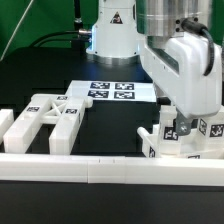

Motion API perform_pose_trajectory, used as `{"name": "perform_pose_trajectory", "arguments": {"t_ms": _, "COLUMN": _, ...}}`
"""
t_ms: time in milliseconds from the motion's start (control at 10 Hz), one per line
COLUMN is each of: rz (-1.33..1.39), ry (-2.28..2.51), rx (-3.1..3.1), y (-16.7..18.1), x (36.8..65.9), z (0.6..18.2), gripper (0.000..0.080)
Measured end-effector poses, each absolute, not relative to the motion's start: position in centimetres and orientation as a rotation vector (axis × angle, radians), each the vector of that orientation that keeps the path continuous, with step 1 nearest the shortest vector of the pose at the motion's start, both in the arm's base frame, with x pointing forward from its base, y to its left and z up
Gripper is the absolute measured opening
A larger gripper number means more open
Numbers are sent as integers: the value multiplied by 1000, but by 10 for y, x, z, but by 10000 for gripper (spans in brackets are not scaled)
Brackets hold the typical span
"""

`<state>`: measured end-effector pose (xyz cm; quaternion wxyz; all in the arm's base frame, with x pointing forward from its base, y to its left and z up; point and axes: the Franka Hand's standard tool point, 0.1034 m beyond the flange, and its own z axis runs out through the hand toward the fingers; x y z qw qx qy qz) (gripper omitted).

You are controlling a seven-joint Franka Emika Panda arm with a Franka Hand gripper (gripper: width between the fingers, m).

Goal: Assemble chair

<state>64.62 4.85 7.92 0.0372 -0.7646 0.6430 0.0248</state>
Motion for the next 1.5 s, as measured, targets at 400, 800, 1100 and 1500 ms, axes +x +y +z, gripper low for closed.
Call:
{"name": "perform_pose_trajectory", "arguments": {"t_ms": 400, "rz": 43, "ry": 1419, "rx": -2726, "y": 48, "x": 646, "z": 79, "gripper": 648}}
{"name": "perform_pose_trajectory", "arguments": {"t_ms": 800, "rz": -2, "ry": 1041, "rx": -2887, "y": 46, "x": 648, "z": 79, "gripper": 648}}
{"name": "perform_pose_trajectory", "arguments": {"t_ms": 1100, "rz": -22, "ry": 569, "rx": -3041, "y": 43, "x": 648, "z": 78, "gripper": 648}}
{"name": "perform_pose_trajectory", "arguments": {"t_ms": 1500, "rz": -34, "ry": 132, "rx": -3117, "y": 39, "x": 648, "z": 78, "gripper": 648}}
